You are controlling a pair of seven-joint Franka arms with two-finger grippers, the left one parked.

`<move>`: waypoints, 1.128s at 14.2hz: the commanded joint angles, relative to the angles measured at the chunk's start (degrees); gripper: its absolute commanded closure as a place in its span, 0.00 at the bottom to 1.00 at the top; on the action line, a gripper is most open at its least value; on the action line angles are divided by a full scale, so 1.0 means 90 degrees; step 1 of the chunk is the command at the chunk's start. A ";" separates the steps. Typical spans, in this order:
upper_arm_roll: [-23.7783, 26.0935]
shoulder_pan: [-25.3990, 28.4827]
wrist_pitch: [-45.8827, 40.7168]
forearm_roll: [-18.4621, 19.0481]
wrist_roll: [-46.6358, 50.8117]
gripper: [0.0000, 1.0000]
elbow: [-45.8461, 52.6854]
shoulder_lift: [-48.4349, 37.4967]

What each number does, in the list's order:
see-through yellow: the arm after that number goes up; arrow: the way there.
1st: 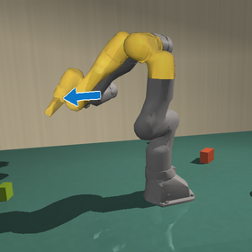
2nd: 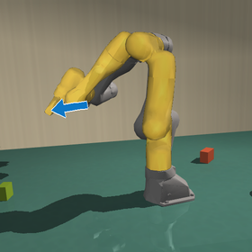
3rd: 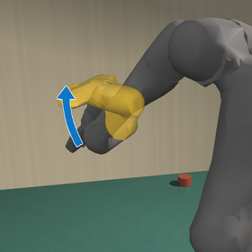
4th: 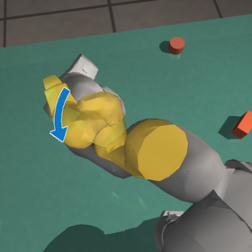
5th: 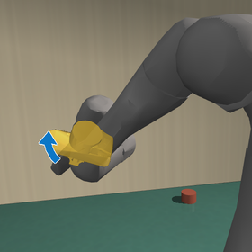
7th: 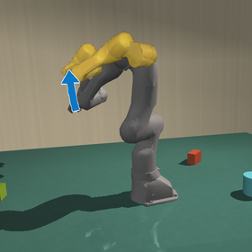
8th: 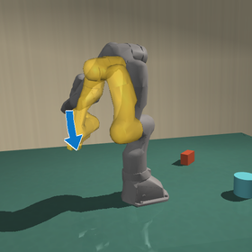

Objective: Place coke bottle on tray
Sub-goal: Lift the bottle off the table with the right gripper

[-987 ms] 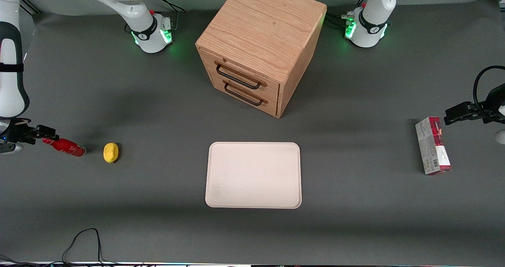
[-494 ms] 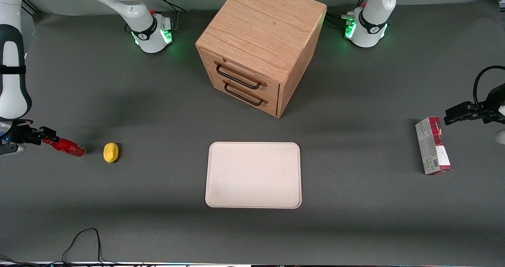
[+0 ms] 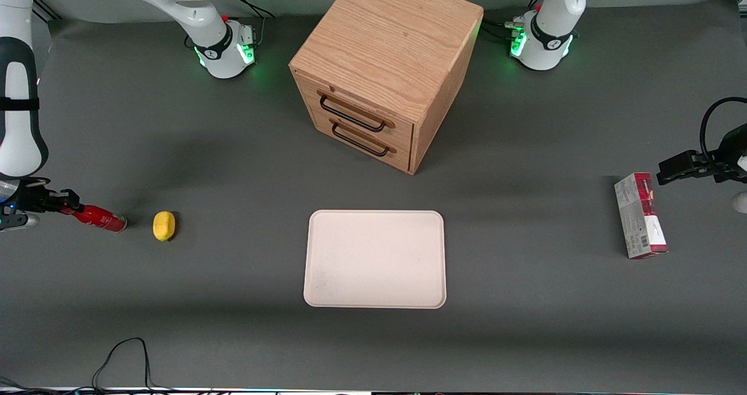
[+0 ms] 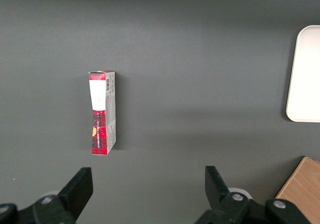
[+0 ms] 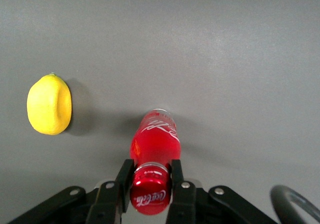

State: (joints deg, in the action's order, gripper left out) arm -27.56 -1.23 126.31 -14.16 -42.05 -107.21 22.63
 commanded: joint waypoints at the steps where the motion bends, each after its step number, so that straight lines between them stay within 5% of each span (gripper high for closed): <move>1: -0.0083 0.0155 -0.0147 -0.0205 -0.0132 0.65 0.0163 -0.0160; 6: -0.0092 0.0127 -0.2147 0.0284 -0.0035 0.72 0.1842 -0.0268; 8: -0.0102 0.0146 -0.2228 0.0284 0.0004 0.72 0.1844 -0.0278; 11: -0.0122 0.0156 -0.2461 0.0595 0.0024 0.84 0.2047 -0.0599; 16: -0.0112 0.0156 -0.4041 0.0948 0.0024 0.95 0.3617 -0.0649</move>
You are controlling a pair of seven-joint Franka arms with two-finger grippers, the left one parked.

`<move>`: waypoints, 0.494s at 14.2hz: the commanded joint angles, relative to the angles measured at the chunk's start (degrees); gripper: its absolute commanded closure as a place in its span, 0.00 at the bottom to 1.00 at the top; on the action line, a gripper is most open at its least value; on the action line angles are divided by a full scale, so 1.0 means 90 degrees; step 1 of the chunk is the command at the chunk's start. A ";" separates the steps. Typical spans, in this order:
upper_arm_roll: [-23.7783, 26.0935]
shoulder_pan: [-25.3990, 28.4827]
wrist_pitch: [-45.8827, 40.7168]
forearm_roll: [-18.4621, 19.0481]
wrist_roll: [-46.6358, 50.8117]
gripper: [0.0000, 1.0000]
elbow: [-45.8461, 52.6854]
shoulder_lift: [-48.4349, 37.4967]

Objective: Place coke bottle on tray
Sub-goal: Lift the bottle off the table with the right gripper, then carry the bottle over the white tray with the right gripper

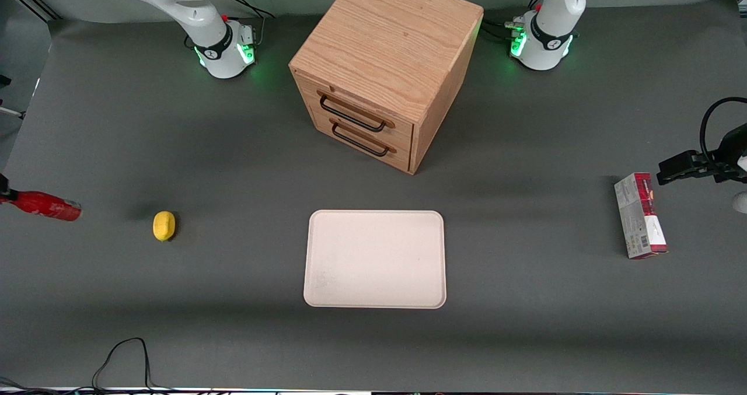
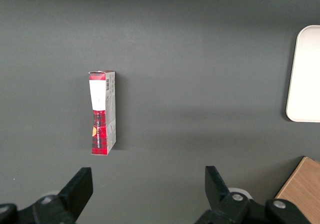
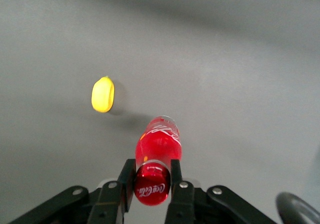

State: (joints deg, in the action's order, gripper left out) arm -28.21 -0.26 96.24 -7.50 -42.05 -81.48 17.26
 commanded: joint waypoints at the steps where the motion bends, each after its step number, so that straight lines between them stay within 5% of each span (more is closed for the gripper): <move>1: -0.0049 0.0038 -0.1090 0.0208 0.0014 0.95 0.1149 -0.0063; 5: 0.0009 0.0058 -0.1914 0.0218 0.0023 0.95 0.2002 -0.0063; 7: 0.0097 0.0533 -0.1905 0.0169 0.0159 0.95 0.2022 -0.0024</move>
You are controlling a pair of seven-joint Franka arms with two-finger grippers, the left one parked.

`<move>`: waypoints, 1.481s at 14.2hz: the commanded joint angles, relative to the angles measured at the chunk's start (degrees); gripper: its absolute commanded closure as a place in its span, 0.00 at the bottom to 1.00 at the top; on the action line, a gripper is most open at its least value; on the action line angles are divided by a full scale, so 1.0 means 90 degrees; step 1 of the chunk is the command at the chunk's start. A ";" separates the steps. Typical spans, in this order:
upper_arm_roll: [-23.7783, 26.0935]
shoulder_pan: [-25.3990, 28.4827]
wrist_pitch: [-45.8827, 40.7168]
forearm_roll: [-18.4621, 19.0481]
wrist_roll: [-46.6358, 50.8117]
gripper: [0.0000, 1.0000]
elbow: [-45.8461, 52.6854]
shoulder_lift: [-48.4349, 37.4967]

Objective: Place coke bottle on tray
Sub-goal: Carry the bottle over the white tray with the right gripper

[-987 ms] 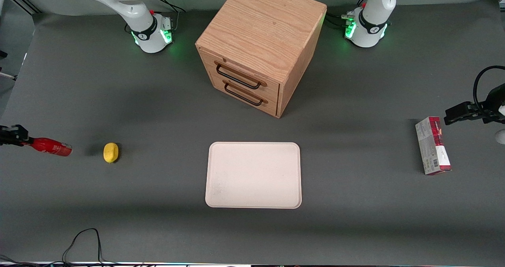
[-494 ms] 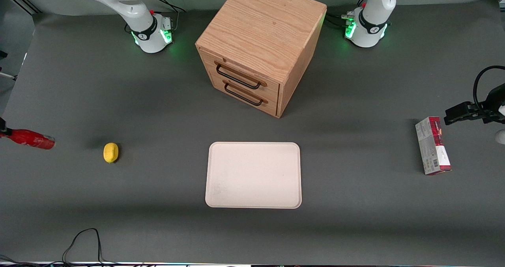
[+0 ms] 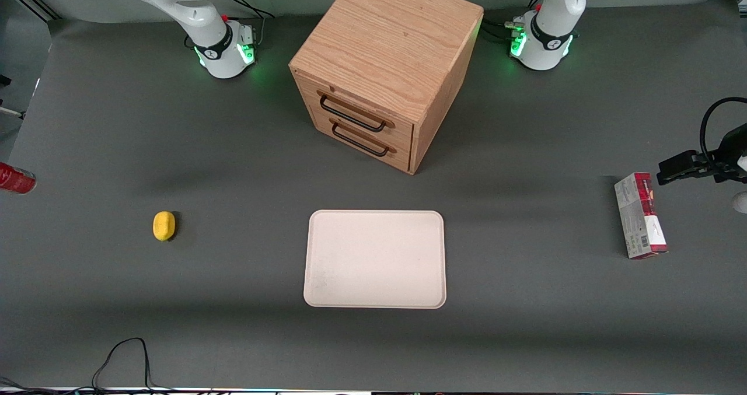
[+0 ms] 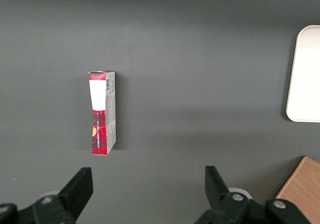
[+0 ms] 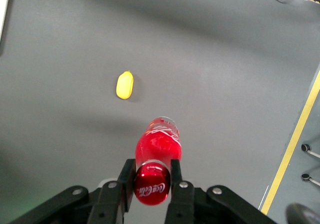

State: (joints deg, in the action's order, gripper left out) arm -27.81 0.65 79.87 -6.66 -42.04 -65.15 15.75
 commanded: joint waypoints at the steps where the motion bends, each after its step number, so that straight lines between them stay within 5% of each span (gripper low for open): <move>1: 0.0082 0.0793 -0.0066 0.0066 0.0440 0.95 0.0226 0.0183; 7: 0.0704 0.2855 0.0119 0.0057 0.2831 0.95 0.1056 0.0915; 11: 0.1955 0.2945 0.0656 0.0115 0.3821 0.96 0.1076 0.1140; 15: 0.2055 0.3822 0.1008 0.0592 0.4592 0.97 0.1076 0.1325; 21: 0.2036 0.3863 0.2207 0.0623 0.4613 0.97 0.1067 0.2154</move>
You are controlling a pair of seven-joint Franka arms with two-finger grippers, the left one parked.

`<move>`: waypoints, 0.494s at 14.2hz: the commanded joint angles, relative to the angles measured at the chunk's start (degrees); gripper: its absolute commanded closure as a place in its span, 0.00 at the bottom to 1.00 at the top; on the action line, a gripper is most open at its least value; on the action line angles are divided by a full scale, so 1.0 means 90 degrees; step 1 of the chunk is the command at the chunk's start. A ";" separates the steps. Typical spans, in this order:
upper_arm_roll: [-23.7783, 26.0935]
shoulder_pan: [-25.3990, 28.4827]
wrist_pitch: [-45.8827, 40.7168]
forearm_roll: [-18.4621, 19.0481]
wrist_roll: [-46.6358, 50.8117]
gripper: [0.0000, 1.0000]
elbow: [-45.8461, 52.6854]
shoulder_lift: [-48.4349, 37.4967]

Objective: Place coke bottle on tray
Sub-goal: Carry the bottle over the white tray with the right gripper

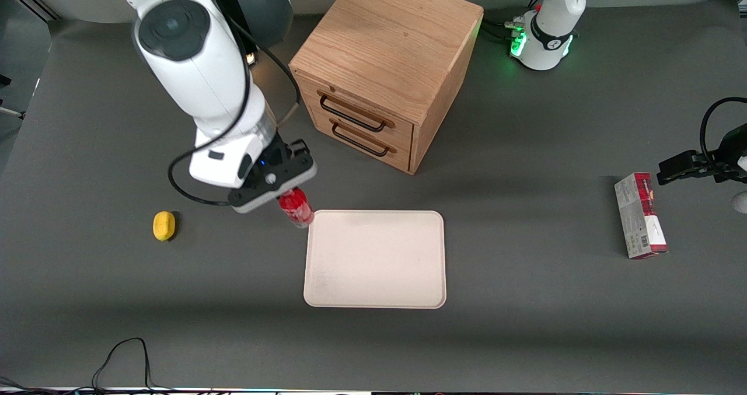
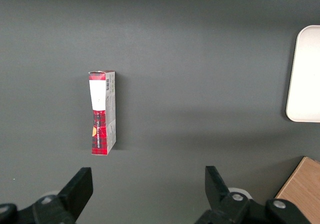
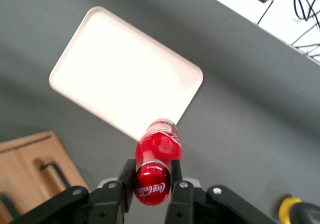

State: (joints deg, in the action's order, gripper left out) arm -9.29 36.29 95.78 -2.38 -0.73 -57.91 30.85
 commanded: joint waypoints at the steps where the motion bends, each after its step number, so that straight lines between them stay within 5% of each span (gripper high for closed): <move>1: -0.0041 -0.0135 0.0713 0.0147 0.0023 0.97 0.0262 0.0681; 7: -0.0022 -0.0330 0.1993 0.0059 0.0004 0.97 0.0145 0.1697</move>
State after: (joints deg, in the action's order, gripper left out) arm -9.48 33.40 111.12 -2.34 -0.77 -58.08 43.95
